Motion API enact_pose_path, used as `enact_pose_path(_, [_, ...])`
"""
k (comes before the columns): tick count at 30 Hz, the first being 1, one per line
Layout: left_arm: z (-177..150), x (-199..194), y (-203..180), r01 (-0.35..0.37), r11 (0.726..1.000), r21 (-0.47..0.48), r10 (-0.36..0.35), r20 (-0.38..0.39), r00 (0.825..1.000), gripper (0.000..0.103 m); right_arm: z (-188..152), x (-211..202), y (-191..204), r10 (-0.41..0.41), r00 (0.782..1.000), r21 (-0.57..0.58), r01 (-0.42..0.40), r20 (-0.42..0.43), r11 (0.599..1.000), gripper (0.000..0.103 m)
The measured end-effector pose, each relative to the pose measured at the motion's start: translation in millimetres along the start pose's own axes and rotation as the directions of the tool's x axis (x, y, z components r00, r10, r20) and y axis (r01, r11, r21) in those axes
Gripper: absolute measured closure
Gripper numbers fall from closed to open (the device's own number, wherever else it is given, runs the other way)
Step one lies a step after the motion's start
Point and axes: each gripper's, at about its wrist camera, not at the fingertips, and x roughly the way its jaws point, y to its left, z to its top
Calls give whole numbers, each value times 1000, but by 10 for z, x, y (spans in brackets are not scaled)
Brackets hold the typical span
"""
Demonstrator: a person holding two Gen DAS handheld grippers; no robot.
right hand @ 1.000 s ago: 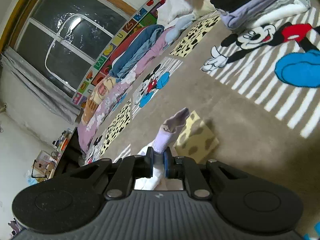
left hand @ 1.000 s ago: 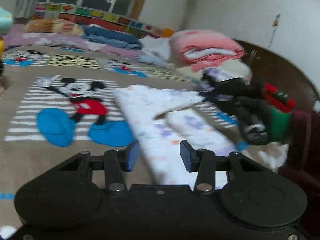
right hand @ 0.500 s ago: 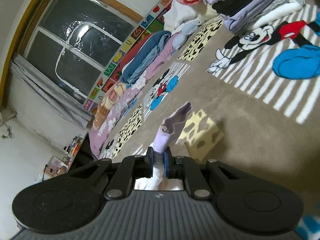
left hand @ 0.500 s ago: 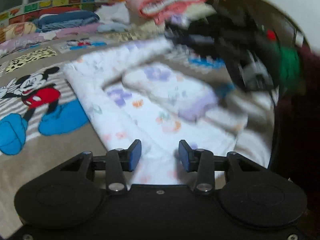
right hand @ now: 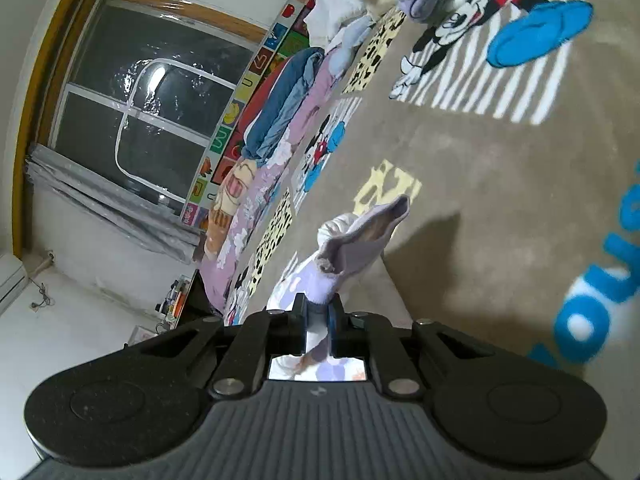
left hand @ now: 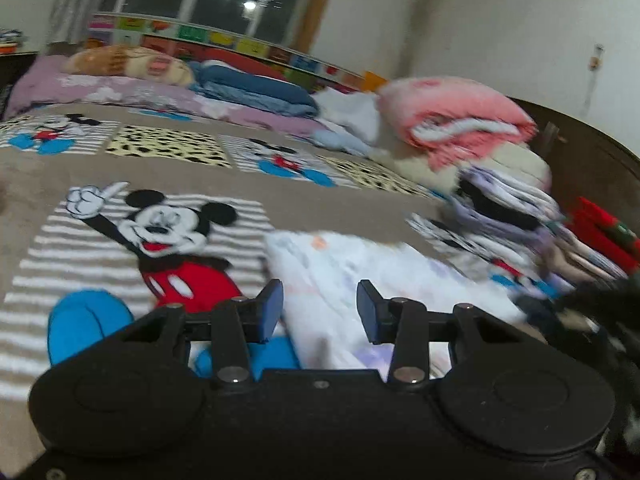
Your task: Fold clothes
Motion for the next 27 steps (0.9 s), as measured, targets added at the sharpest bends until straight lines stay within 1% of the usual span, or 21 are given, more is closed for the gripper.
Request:
enact_pose_path(2, [37, 165, 3, -4, 1000, 11, 4, -3, 1000, 69, 9, 19, -30, -8, 1000, -8, 8, 1, 1000, 91])
enact_pose_path(6, [100, 505, -31, 19, 997, 72, -17, -33, 999, 70, -1, 30, -64, -18, 1000, -24, 18, 7, 1000, 91])
enact_pose_path(10, [138, 798, 27, 53, 997, 51, -50, -65, 997, 70, -71, 20, -83, -29, 999, -60, 30, 18, 998, 91])
enact_pose_path(12, [147, 925, 16, 64, 996, 55, -59, -91, 994, 70, -113, 14, -96, -33, 999, -82, 35, 22, 996, 91])
enact_pose_path(14, [140, 1071, 1, 59, 996, 62, -50, -141, 989, 70, -151, 7, -106, -40, 999, -106, 43, 23, 993, 91])
enact_pose_path(16, [98, 1237, -24, 30, 996, 82, -11, -214, 977, 68, -181, 2, -111, -47, 999, -131, 49, 21, 990, 91])
enact_pose_path(17, [78, 1292, -37, 18, 995, 94, 4, -235, 972, 68, -186, 4, -118, -49, 999, -137, 51, 18, 989, 91])
enact_pose_path(20, [78, 1279, -18, 23, 996, 87, -2, -235, 972, 67, -177, 14, -148, -51, 999, -142, 52, 4, 989, 90])
enact_pose_path(21, [72, 1272, -6, 26, 996, 82, -6, -233, 973, 67, -163, 9, -159, -50, 999, -138, 50, 1, 989, 86])
enact_pose_path(23, [68, 1263, 8, 30, 997, 73, -12, -228, 973, 67, -104, -24, -199, -34, 999, -104, 33, -6, 994, 82])
enact_pose_path(25, [64, 1255, 23, 34, 997, 64, -19, -224, 974, 67, -39, -60, -242, -15, 1000, -65, 14, -13, 998, 72])
enact_pose_path(26, [66, 1253, 32, 37, 998, 56, -24, -222, 975, 67, -4, -81, -264, -13, 1000, -50, 12, -13, 999, 60])
enact_pose_path(27, [67, 1251, 41, 40, 998, 48, -29, -220, 975, 67, 34, -104, -288, -16, 1000, -38, 16, -10, 999, 52])
